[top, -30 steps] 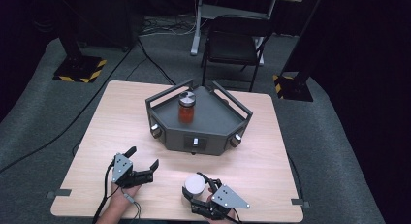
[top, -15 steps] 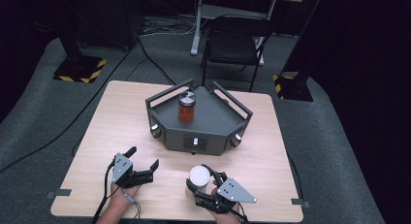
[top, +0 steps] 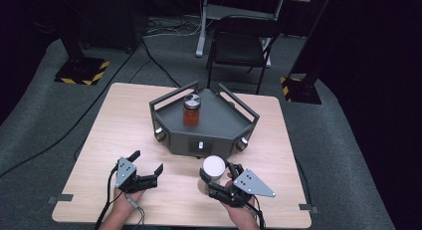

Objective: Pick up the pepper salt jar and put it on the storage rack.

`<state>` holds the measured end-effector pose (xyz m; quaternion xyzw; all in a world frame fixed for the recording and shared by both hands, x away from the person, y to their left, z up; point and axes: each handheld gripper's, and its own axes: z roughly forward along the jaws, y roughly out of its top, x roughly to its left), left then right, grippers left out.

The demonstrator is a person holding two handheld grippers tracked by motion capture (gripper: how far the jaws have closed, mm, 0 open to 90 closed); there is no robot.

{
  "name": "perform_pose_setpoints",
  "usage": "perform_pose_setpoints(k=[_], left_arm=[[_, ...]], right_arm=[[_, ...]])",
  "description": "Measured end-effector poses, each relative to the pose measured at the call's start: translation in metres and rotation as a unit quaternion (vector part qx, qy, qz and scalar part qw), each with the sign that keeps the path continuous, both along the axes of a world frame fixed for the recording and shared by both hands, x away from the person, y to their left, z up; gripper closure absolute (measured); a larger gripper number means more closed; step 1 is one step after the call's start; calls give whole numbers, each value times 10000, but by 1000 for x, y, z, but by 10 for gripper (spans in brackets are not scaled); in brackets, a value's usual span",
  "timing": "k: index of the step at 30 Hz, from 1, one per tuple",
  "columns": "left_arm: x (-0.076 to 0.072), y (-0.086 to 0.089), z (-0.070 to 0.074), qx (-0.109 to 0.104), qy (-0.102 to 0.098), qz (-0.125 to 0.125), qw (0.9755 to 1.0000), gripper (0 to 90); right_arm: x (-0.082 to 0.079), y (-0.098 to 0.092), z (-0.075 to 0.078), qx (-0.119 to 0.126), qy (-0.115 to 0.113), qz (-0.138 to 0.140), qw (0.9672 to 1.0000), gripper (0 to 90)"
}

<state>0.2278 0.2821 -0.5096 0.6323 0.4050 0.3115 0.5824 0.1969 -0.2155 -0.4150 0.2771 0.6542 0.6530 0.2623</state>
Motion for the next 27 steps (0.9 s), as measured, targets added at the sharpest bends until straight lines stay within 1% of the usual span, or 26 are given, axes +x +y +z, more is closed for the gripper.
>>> perform_pose_setpoints(k=[6,12,17,21,27], left_arm=[[0,0,0,-7,6,-1,10000,7],[1,1,0,-25,27,-18,10000,7],[1,1,0,-34,28,-29,10000,7],[1,2,0,-36,29,-26,10000,7],[1,1,0,-32,40,-24,10000,7]], right_arm=[[5,1,8,36,-60,-38,10000,326],[10,0,19,70,-181,-90,9998,327],[13,0,31,102,-269,-244,9993,327],[16,-1,39,41,-318,-363,9988,327],[21,-3,45,65,-299,-530,9981,328]])
